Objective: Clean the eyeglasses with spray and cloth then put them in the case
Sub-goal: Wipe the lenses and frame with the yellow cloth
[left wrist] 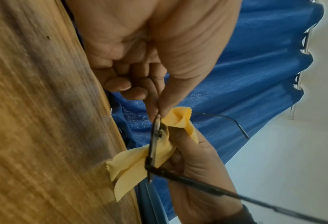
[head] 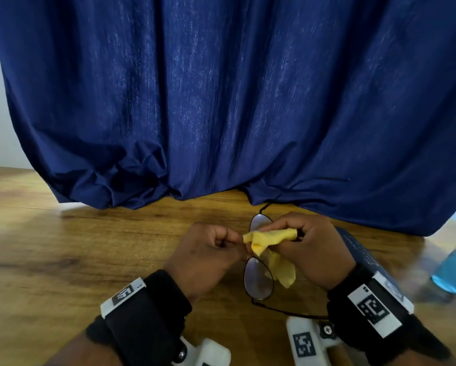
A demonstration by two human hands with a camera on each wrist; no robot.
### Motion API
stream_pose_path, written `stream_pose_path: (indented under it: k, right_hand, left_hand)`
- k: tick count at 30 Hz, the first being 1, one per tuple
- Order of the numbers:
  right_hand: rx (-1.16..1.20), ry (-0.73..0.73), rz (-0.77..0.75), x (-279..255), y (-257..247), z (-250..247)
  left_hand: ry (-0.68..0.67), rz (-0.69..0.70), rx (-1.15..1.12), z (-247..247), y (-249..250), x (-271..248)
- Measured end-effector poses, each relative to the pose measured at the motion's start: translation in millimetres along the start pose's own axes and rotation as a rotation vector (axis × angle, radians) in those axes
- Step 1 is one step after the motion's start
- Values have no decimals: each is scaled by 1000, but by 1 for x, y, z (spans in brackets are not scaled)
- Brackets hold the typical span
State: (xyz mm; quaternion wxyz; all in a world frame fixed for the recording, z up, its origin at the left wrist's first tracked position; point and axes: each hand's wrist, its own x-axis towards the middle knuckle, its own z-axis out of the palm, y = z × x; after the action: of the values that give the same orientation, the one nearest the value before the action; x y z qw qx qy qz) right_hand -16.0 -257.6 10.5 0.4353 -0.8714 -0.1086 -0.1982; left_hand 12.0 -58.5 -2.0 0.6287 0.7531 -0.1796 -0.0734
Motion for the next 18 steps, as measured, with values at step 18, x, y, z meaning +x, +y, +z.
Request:
stream_pose_path:
  k: [18]
  right_hand:
    - [66, -1, 374, 10, 17, -4]
  left_hand:
    - [11, 131, 86, -3, 2, 1]
